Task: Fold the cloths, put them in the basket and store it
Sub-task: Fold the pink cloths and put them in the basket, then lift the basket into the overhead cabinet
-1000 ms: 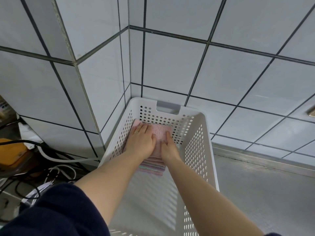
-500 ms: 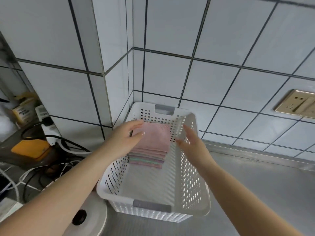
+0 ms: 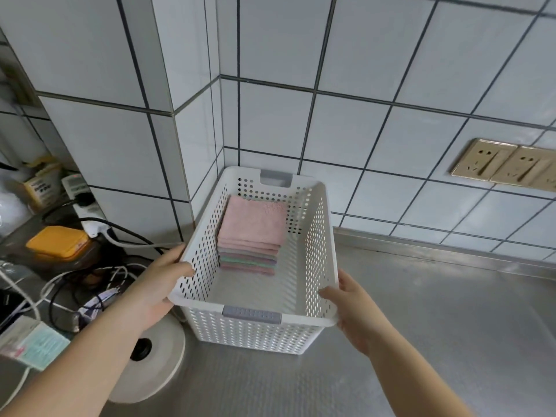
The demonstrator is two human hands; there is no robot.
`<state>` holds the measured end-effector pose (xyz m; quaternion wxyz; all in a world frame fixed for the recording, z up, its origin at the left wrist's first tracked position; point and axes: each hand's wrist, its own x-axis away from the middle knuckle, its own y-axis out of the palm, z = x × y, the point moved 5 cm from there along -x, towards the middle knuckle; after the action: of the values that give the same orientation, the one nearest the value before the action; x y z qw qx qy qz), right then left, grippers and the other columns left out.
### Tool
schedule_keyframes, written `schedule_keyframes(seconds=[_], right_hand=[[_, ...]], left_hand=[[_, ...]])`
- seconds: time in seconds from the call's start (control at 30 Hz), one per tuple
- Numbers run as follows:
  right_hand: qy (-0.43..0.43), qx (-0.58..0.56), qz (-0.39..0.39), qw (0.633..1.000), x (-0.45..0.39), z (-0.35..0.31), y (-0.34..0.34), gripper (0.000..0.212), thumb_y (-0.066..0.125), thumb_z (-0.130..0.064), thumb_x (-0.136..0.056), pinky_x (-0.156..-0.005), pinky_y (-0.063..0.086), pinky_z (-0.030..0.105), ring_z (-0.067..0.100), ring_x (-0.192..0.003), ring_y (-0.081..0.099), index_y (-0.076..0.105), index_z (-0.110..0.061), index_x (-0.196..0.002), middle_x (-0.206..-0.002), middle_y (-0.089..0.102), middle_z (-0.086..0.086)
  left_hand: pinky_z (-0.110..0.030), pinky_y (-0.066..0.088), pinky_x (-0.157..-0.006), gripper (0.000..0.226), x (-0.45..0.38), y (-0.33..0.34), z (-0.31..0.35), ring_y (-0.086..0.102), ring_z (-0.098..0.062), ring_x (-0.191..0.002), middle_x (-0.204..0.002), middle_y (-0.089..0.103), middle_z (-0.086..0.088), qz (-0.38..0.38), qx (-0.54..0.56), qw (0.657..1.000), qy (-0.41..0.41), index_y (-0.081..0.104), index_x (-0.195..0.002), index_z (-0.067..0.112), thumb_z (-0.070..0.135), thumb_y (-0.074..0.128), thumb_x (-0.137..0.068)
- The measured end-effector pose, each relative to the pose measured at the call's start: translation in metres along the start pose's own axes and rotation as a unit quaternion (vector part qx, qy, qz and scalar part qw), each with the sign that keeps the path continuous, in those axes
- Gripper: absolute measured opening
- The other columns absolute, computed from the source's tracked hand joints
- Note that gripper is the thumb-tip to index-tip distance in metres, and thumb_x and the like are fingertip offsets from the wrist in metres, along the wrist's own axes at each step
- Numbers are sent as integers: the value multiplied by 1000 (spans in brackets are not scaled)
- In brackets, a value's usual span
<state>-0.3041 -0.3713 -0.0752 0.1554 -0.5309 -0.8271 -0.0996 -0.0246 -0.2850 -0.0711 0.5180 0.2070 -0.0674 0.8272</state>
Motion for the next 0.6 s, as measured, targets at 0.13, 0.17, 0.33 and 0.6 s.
schedule_keyframes(seconds=[0.13, 0.17, 0.33, 0.6], right_hand=[[-21, -35, -17, 999, 2, -1, 5, 62, 31, 16, -82, -69, 51, 30, 18, -85, 67, 60, -30, -113, -100, 72, 3], [-26, -38, -16, 999, 3, -2, 5, 65, 30, 17, -82, -69, 50, 30, 19, -86, 66, 60, -31, -114, -102, 71, 4], [-45, -44, -11, 998, 27, -2, 7, 70, 31, 15, -79, -79, 43, 39, 26, -91, 61, 62, -36, -116, -112, 67, 12], [-79, -82, 116, 987, 123, 14, 28, 72, 29, 19, -81, -64, 53, 23, 17, -86, 66, 60, -35, -118, -105, 71, 3]], left_hand=[[-49, 40, -99, 73, 1, 0, -1, 53, -29, -118, -127, 59, -3, -44, 13, 999, 1, 53, -129, 34, -16, 29, -81], [-49, 39, -101, 75, 1, 0, 0, 53, -28, -119, -129, 59, -2, -56, 12, 998, 2, 52, -131, 35, -16, 29, -80], [-47, 38, -102, 78, 4, 2, 3, 53, -26, -121, -130, 59, 1, -105, -4, 994, 6, 52, -130, 38, -16, 30, -79], [-39, 44, -93, 75, 26, 10, 13, 55, -19, -117, -124, 62, 7, -281, -61, 958, 14, 55, -123, 46, -15, 34, -84]])
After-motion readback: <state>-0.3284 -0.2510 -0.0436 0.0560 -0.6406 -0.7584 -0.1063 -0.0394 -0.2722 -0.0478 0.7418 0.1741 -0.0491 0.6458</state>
